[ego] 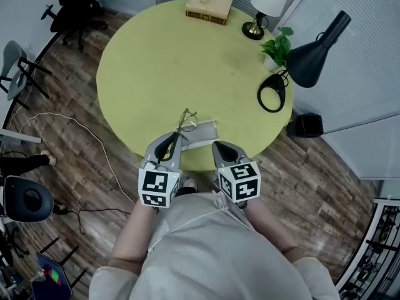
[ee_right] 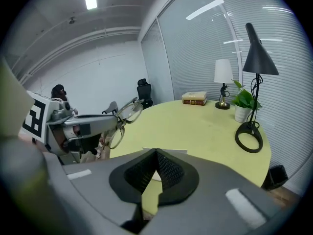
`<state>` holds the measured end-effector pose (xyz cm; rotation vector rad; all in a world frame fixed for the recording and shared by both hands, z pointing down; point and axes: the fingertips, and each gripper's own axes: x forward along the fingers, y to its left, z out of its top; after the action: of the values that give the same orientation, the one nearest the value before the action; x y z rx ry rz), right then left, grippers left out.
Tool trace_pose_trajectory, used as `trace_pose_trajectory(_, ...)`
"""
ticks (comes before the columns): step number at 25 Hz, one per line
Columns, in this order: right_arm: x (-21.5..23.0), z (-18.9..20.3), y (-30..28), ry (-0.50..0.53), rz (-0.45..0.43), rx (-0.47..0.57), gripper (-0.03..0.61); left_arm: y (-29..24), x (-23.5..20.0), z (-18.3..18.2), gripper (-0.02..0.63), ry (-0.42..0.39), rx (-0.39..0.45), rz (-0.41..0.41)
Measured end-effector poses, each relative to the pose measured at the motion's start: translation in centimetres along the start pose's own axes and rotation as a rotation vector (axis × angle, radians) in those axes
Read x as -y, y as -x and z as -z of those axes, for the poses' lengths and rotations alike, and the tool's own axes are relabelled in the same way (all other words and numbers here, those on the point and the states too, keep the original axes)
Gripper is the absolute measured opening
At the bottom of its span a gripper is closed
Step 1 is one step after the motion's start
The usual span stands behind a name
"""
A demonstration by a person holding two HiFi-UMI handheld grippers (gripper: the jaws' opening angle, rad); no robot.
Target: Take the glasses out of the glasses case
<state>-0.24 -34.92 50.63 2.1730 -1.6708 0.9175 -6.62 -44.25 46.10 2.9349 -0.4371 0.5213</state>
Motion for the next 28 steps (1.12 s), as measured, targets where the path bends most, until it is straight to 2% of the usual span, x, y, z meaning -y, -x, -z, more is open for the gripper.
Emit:
trace_pose_trajectory(4,-1.7,-1.0,0.5,0.025,-0.014,0.044,0.0,3.1,-2.0,-0.8,0.018,0.043,0.082,-0.158)
trace_pose_trajectory(7,-2.8,-1.9,1.4,0.027,-0.039,0.095,0.0,4.6,-2.5,-0.9,0.018,0.047,0.098,-0.208)
trace_pose_trajectory(13,-4.5,-2.5,2.6,0.076,-0.066,0.147,-0.002,6.2,-2.2,-0.8,0.018,0.057,0.112,-0.221)
trace_pose_trajectory(19,-6.3,-2.1,3.4,0.148,-0.091,0.144,-0.002,7.0,-1.7,-0.9,0.018,0.063,0.128,-0.206)
trace_pose_trajectory(28,-6.9,-1.4,3.2,0.158,-0.085,0.133,-0.002,6.9,-1.3,0.4,0.018,0.094,0.105,-0.177)
